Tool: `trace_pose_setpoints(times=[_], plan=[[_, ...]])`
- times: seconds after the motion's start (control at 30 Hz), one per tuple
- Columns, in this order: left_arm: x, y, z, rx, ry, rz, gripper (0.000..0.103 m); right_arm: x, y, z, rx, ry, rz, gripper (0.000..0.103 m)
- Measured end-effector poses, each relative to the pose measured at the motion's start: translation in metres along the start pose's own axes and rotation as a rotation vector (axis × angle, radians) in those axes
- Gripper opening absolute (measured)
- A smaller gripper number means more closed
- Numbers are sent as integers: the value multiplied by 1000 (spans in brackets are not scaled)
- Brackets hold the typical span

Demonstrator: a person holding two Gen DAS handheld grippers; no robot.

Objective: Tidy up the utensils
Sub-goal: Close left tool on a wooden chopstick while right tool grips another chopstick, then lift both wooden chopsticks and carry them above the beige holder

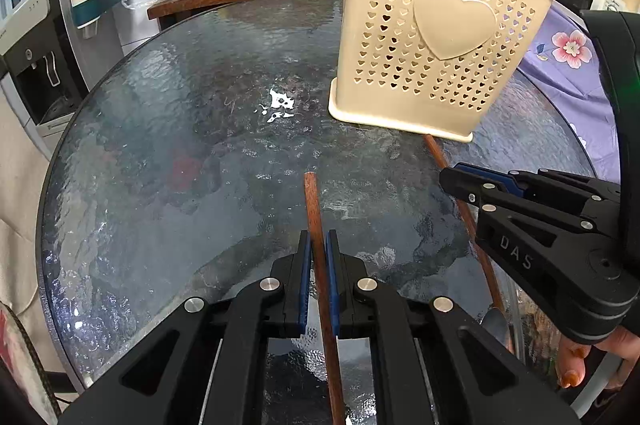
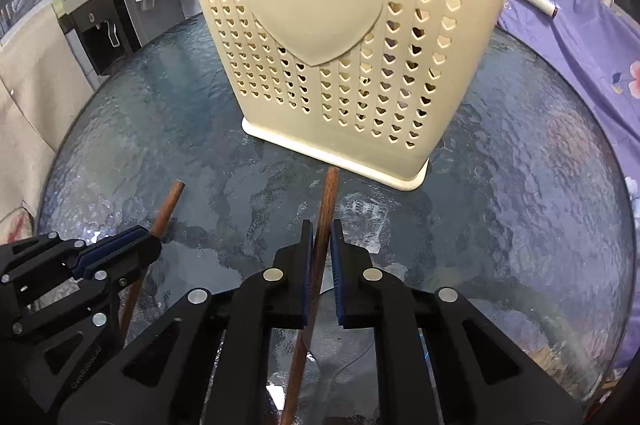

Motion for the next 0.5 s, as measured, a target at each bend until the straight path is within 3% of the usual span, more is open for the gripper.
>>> trace_pose_setpoints(times=[0.07, 0.27, 0.5], plan=[[1, 0, 0, 1, -1, -1, 7, -1, -1, -3, 10, -64, 20, 9], [-2, -2, 0, 3, 11, -26, 7, -6, -10, -32, 113, -144, 15, 8], [-1, -18, -31, 88, 24, -39, 7, -3, -15, -81, 250, -275, 14, 8]])
Point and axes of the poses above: each gripper's, at about its wrist camera, not at the fingertips, and z roughly the way its jaws point, x to its right, y to its underside, the point moved 10 cm from there along z, roughly the way its jaws point, and after that the axes turned 7 degrees about -x, right-handed, at the moved point
